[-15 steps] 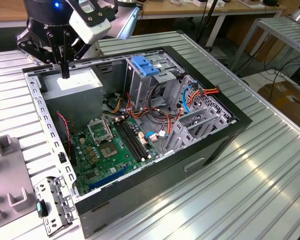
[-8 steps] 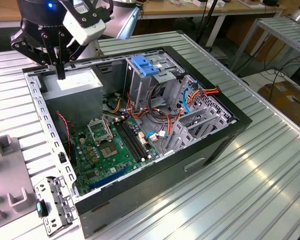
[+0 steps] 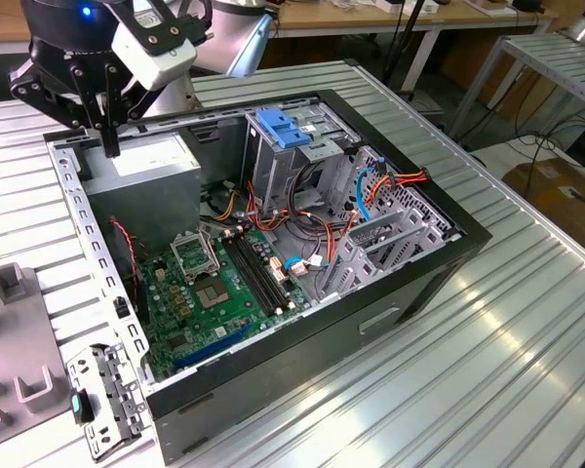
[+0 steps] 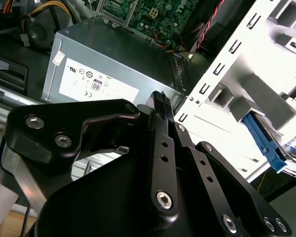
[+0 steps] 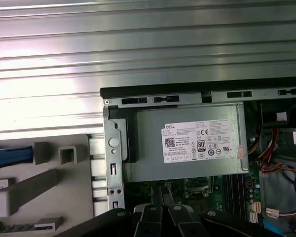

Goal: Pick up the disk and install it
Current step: 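Reach for the disk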

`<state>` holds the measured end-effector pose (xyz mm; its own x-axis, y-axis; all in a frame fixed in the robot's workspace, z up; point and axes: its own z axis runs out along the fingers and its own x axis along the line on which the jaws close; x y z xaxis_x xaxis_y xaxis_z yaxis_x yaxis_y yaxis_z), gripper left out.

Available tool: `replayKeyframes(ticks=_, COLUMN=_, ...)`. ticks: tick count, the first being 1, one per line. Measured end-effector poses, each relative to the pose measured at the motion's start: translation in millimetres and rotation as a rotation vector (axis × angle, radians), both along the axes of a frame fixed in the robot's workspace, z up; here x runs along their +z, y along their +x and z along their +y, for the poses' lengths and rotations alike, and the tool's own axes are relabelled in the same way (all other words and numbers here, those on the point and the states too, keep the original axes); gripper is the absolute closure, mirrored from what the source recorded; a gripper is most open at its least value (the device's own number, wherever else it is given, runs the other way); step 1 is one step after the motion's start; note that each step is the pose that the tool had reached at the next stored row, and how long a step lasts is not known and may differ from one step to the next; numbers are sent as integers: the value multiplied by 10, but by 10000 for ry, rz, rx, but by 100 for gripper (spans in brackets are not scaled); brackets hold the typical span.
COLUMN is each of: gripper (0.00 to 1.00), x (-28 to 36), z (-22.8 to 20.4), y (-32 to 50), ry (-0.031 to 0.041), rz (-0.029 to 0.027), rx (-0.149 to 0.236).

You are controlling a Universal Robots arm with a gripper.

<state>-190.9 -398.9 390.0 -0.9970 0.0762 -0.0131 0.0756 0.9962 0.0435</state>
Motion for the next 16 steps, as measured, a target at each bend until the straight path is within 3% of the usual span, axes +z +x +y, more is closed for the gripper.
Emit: replayKeyframes(ticks=16, gripper=89, x=-9, z=0, y=-165, ry=0, rz=32, rx=0)
